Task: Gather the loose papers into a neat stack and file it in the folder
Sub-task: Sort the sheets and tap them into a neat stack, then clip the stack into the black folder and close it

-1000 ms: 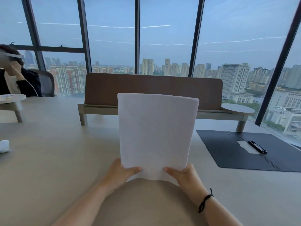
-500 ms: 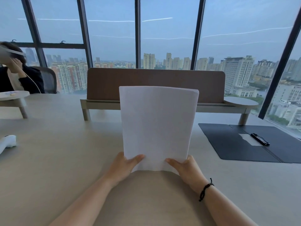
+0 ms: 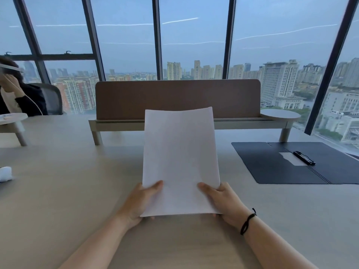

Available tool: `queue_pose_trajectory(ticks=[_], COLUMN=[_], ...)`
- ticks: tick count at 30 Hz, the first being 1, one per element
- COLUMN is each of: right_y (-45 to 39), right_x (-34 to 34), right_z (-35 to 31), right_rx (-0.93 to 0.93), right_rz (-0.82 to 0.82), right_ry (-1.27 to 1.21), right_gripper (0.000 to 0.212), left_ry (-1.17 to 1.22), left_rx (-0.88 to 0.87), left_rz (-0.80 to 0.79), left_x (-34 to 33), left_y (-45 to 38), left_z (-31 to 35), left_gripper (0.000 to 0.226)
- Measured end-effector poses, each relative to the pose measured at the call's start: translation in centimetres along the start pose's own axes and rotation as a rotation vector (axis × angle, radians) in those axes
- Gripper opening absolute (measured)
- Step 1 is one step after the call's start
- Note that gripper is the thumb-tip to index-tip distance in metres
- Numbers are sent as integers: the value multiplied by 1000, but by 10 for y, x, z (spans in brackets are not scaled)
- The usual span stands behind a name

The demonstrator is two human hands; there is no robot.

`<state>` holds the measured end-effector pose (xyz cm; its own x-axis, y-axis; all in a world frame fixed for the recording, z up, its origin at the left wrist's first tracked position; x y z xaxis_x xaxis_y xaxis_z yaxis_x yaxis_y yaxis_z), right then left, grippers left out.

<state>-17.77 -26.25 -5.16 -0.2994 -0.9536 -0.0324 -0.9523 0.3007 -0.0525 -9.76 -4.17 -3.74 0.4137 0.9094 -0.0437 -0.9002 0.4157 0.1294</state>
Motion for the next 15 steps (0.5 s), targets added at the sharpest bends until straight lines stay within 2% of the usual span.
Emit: queue_pose_trajectory(ticks=[4, 8, 11, 13, 15], right_y=[-4, -9, -17, -19, -21], right_x=[5, 25, 54, 78, 103], right_z=[2, -6, -8, -12, -18], right_rx=[-23, -30, -7, -5, 1], right_rz=[-38, -38, -17, -1, 19], right_ry=[61, 105, 190, 137, 38], right_gripper=[40, 29, 30, 27, 23], left_ry=[-45, -167, -237, -191, -47], left_rx=[0, -27, -37, -18, 23], left_rz=[7, 29, 11, -53, -171], left_x=[-1, -16, -45, -70, -100], left_y=[-7, -17, -23, -32, -42], left_z=[-3, -2, 1, 0, 2], left_gripper=[55, 46, 40, 48, 50])
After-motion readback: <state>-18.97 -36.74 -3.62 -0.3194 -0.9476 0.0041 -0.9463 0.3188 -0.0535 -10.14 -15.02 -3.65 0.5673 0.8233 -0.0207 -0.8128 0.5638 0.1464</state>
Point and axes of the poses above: each hand's wrist, its own y-axis away from the middle knuckle, its own x-axis out of the back of the hand, z = x × y, the point moved 5 cm from there along -y, towards the middle knuckle, and after that the axes turned 3 degrees about x, right-handed, at the moved point
